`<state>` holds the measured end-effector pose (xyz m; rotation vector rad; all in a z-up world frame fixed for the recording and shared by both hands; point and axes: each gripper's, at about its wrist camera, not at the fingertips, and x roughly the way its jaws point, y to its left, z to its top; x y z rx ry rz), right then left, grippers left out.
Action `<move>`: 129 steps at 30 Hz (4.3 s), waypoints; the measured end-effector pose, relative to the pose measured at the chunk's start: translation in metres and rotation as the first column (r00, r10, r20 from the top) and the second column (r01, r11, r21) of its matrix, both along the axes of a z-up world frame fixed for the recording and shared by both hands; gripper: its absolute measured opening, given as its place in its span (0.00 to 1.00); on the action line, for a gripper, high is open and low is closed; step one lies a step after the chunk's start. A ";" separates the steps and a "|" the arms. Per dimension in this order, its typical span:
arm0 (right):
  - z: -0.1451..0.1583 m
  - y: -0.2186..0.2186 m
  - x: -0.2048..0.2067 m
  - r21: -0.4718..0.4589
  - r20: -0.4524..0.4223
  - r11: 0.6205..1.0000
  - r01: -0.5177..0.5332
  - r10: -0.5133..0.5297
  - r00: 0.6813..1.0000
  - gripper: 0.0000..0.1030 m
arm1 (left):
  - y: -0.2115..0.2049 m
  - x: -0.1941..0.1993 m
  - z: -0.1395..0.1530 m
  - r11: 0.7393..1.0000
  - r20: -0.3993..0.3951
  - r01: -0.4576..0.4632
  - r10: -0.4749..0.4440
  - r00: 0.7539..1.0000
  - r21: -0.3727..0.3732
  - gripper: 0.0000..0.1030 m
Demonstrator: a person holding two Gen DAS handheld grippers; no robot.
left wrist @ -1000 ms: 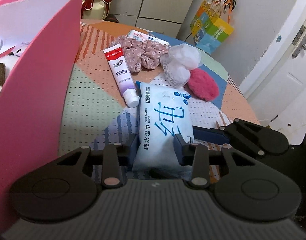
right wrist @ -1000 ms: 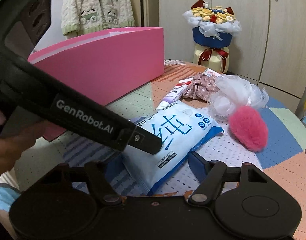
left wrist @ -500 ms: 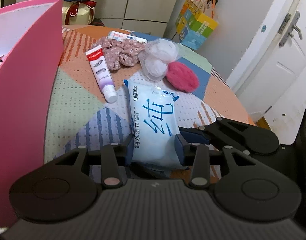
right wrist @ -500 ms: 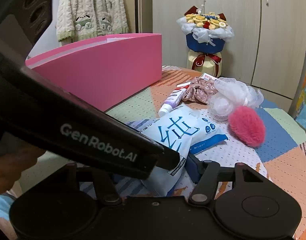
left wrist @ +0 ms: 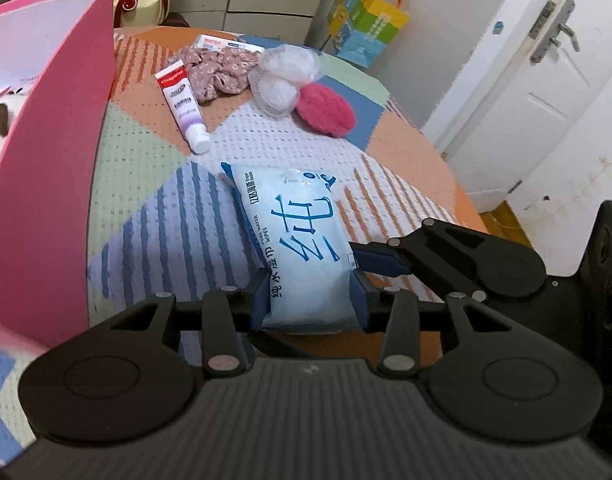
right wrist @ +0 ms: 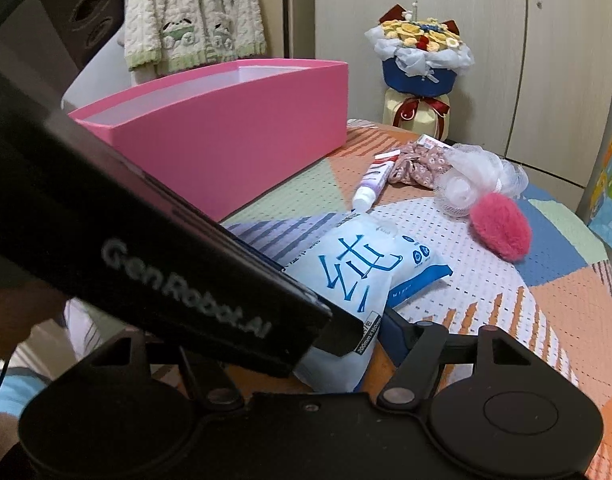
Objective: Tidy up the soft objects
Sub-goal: 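Move the left gripper to the white wet-wipes pack and grasp it, then carry the wipes pack with the left gripper and release it into the box, then withdraw the left gripper from the box toward the toothpaste tube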
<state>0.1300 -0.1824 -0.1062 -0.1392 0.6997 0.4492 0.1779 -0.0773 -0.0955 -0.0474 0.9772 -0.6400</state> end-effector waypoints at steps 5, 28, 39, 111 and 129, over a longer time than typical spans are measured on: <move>0.015 0.006 -0.023 -0.038 -0.018 0.999 -0.026 0.026 1.000 0.71 | 0.004 -0.023 0.012 0.999 -0.015 0.043 -0.043 0.999 -0.001 0.39; 0.105 0.060 -0.098 -0.096 0.020 0.975 -0.199 0.202 0.979 0.68 | 0.092 -0.111 0.095 0.996 0.087 0.052 -0.046 0.995 -0.067 0.39; 0.137 0.104 -0.082 -0.112 0.138 0.967 -0.228 0.243 0.960 0.68 | 0.137 -0.102 0.131 0.998 0.240 -0.011 0.024 0.970 -0.056 0.39; 0.137 0.162 0.076 -0.196 0.035 0.939 -0.282 0.294 0.955 0.75 | 0.212 -0.008 0.140 0.964 0.353 -0.263 0.236 0.905 0.030 0.59; 0.197 0.016 -0.034 -0.084 0.174 0.989 -0.125 0.138 0.975 0.77 | 0.159 -0.116 0.174 0.991 0.472 -0.109 0.062 0.880 0.073 0.61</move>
